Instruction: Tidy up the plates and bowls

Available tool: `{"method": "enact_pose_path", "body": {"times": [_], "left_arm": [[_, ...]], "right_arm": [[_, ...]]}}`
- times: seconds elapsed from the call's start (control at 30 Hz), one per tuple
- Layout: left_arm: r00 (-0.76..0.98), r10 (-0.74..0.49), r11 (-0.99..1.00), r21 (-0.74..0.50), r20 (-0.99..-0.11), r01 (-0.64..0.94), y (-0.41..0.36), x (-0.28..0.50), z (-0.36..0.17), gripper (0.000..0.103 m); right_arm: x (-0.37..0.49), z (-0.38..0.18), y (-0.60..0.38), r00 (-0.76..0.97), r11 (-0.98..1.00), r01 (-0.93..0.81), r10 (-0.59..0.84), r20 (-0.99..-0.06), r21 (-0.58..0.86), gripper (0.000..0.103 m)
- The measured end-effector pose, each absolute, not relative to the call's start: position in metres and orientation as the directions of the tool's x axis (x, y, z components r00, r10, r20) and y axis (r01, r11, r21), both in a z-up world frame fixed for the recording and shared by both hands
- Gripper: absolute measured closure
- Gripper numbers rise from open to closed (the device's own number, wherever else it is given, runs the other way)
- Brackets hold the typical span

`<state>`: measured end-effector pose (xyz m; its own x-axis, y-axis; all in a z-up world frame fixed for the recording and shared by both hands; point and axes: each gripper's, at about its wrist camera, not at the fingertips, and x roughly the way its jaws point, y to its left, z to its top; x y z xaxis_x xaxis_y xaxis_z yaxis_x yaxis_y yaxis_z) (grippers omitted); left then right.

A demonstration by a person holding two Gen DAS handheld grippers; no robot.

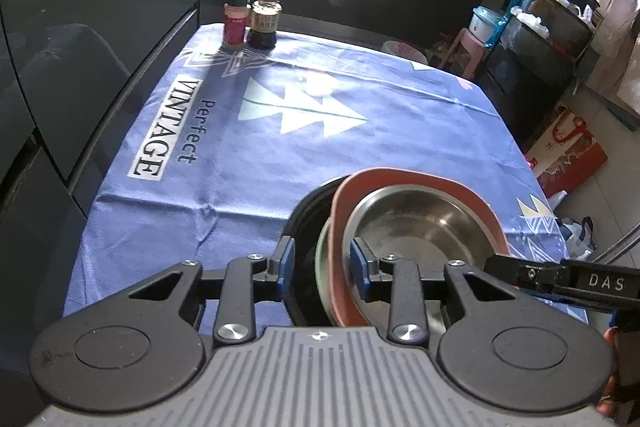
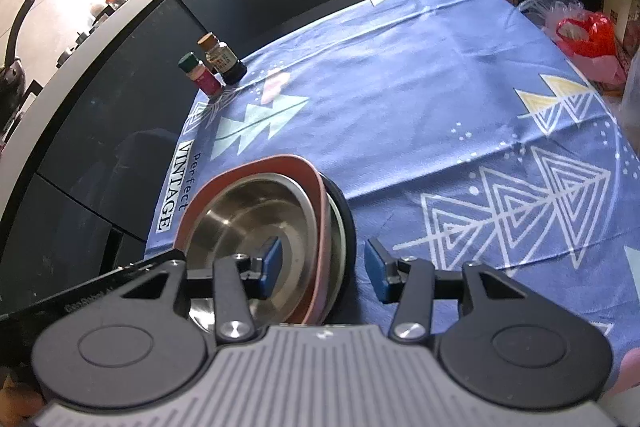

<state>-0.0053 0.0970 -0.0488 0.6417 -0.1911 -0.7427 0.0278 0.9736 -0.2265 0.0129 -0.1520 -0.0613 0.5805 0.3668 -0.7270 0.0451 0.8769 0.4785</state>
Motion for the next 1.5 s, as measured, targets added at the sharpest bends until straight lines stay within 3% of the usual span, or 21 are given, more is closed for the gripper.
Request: {"method": "enact_pose_path", "body": {"times": [0.27, 0.57, 0.67, 0.77, 0.93, 1.5], "left_arm": [[0.636, -0.237, 0.953, -0.303, -0.735, 0.004, 0.113, -0.001, -0.054, 0.071], [0.622, -0.278, 0.932, -0.363, -0.732, -0.011, 0.120, 0.004, -0.063, 0.050], [0.609, -0.307, 0.916, -0.401, -0.731, -0.019, 0.125, 0.008, -0.069, 0.048], [0.518, -0.374, 0.886, -0.461, -0.769, -0.045, 0.128, 0.018, -0.083, 0.049], [0.457, -0.475, 0.822, -0.564, -0.752, -0.074, 0.131, 0.025, -0.101, 0.049], [0.518, -0.430, 0.870, -0.493, -0.739, 0.019, 0.121, 0.023, -0.095, 0.051]], "right_arm": [[0.022, -0.078, -0.155, 0.515, 0.848, 0.065, 0.423, -0.745, 0.527, 0.000], [0.026, -0.087, -0.154, 0.486, 0.831, 0.082, 0.448, -0.750, 0.550, 0.000], [0.028, -0.088, -0.153, 0.483, 0.826, 0.081, 0.457, -0.747, 0.558, 0.000], [0.029, -0.089, -0.152, 0.478, 0.820, 0.082, 0.467, -0.744, 0.567, 0.000], [0.031, -0.089, -0.151, 0.473, 0.816, 0.078, 0.475, -0.742, 0.572, 0.000], [0.032, -0.088, -0.147, 0.482, 0.829, 0.062, 0.463, -0.744, 0.556, 0.000]]}}
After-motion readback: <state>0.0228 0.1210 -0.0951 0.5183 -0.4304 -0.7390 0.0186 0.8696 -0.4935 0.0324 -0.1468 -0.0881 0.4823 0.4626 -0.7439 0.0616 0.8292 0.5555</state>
